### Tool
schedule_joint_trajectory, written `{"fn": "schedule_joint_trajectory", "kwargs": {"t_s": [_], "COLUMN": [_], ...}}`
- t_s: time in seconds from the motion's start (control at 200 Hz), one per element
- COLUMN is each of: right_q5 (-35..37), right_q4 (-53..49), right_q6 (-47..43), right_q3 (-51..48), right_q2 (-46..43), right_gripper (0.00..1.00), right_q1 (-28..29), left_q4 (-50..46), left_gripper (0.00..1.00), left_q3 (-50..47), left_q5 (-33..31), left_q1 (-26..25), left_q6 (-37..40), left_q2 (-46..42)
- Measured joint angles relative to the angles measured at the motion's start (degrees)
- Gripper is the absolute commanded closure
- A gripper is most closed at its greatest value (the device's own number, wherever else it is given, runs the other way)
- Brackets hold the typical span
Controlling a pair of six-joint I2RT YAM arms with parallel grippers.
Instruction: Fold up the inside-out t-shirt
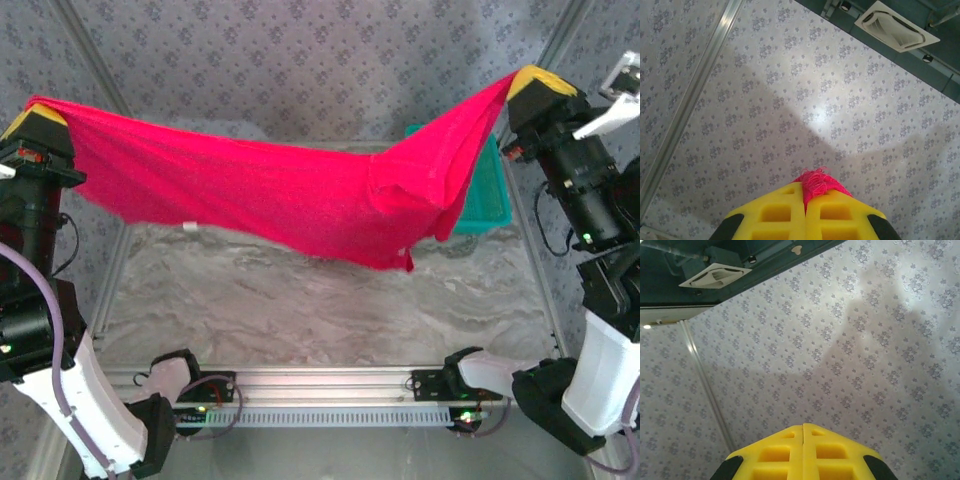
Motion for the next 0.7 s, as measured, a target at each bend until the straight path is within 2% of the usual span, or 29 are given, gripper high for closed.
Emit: {"fn": "schedule_joint_trajectory", "kwargs": {"t_s": [0.135, 0.325, 0.47, 0.57, 0.605, 0.625, 0.66, 0.7], "right_q5": [1.86, 3.08, 3.13, 2.36, 2.08, 1.84, 1.22, 0.20], "right_q4": [0.20, 1.03, 1.68, 1.36, 0.92, 0.44, -0.17, -0.90], "right_q6": [-1.84, -2.60, -1.88, 0.02, 0.94, 1.62, 2.80, 4.44], "right_q3": [1.16, 0.98, 1.77, 8.41, 12.13, 14.47, 18.86, 23.28], "right_q2": [7.37, 23.56, 37.09, 49.00, 53.72, 56.30, 61.24, 66.31], "right_gripper": [1.00, 1.00, 1.00, 1.00, 1.00, 0.91, 0.69, 0.44], "right_q1": [-0.37, -1.51, -1.75, -1.75, -1.75, -1.77, -1.77, -1.88], "left_q4": [3.02, 10.08, 15.21, 16.06, 16.11, 15.87, 15.43, 14.16], "left_gripper": [1.00, 1.00, 1.00, 1.00, 0.90, 0.81, 0.60, 0.45], "left_q3": [-5.53, -23.54, -36.41, -39.98, -39.93, -39.54, -38.49, -36.37], "left_q5": [0.46, 1.51, 0.81, -1.09, -1.70, -2.16, -2.73, -3.23], "left_q1": [0.00, -0.07, -0.11, -0.37, -0.48, -0.50, -0.68, -0.72], "left_q6": [0.02, -0.02, -0.04, -0.04, -0.04, -0.09, 0.07, 0.02], "left_q2": [2.62, 9.81, 20.74, 28.20, 30.99, 32.59, 35.69, 39.15]}}
